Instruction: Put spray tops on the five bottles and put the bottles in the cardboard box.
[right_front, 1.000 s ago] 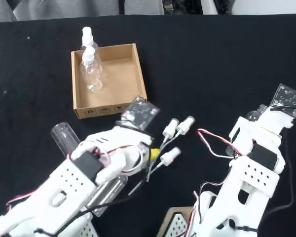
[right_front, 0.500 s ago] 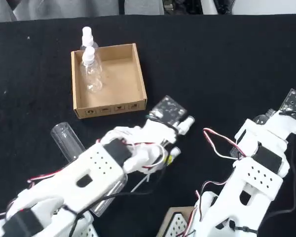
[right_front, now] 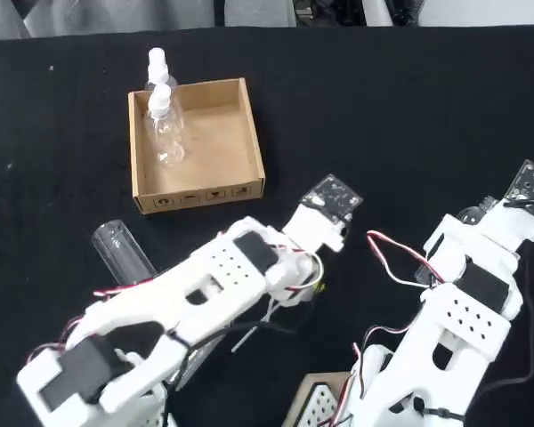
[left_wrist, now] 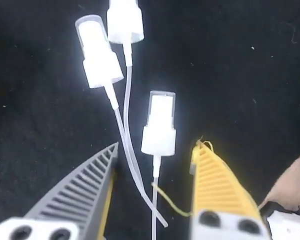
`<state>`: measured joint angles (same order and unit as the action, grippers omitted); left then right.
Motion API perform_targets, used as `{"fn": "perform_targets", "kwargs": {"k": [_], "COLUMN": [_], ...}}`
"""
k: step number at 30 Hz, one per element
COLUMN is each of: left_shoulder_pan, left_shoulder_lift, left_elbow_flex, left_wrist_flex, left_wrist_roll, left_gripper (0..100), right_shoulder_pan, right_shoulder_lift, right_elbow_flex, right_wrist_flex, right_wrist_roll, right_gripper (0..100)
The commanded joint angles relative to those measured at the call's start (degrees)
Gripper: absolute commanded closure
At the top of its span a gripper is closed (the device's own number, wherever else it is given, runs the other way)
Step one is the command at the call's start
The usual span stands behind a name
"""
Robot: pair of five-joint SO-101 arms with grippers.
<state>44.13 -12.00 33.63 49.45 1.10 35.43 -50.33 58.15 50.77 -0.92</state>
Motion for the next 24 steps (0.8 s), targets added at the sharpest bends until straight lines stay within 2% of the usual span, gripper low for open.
{"fn": "perform_targets", "kwargs": {"k": [1, 19, 24], "left_shoulder_pan": [0.7, 0.7, 0.7], "left_shoulder_lift": [3.6, 12.5, 14.5], "left_elbow_flex": [-6.0, -10.8, -15.3], "left_wrist_flex": [-0.9, -0.5, 4.6], "left_wrist_roll": [0.3, 0.2, 0.1], "left_gripper": [79, 79, 79], "right_shoulder_pan": [0.8, -1.3, -1.3], "right_shoulder_lift": [-2.1, -2.1, -2.1], "right_elbow_flex": [-0.5, -0.2, 0.1], "right_wrist_flex": [-1.7, -1.7, -1.8], "right_wrist_roll": [-0.5, -0.5, -0.4], "right_gripper": [90.2, 90.1, 90.1]}}
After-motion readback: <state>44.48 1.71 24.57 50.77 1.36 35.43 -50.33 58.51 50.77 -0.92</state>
